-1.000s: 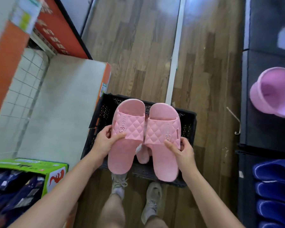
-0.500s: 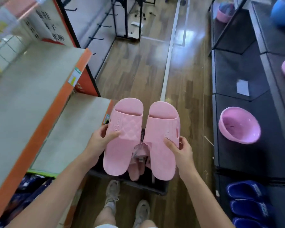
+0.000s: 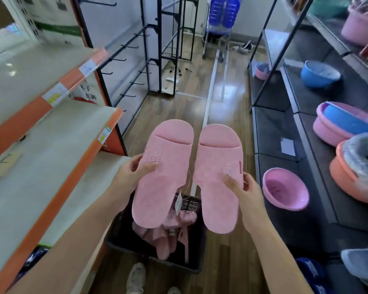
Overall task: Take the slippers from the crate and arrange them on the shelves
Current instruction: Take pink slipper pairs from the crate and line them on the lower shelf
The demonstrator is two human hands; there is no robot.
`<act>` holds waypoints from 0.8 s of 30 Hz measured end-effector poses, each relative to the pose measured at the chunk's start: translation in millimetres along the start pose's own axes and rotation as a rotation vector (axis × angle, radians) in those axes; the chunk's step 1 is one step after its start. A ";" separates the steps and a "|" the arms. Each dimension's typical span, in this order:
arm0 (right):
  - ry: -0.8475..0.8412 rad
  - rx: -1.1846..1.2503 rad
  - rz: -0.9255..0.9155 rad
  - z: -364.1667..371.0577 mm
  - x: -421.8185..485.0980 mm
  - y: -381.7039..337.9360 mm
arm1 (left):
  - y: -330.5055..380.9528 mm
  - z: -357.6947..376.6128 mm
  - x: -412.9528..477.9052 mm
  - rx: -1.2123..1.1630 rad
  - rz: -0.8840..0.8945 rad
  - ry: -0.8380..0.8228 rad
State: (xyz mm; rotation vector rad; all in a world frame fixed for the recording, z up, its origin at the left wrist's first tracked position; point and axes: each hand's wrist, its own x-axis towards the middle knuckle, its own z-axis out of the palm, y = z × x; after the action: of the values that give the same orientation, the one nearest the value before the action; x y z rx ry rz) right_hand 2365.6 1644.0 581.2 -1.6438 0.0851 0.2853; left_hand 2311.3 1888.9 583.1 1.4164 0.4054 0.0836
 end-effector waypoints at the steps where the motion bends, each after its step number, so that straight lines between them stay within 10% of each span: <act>1: 0.006 0.005 -0.015 -2.4 -3.2 -7.2 | 8.5 2.9 -0.7 -0.002 0.013 -0.017; 24: 0.700 0.116 -0.165 20.2 -128.4 -69.8 | 96.7 26.8 31.9 0.017 0.035 -0.687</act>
State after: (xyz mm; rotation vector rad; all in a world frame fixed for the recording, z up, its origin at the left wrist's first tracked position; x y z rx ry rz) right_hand 2254.7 1655.9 677.7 -1.5579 0.4821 -0.4237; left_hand 2367.2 1888.9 672.3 1.3748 -0.1876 -0.3721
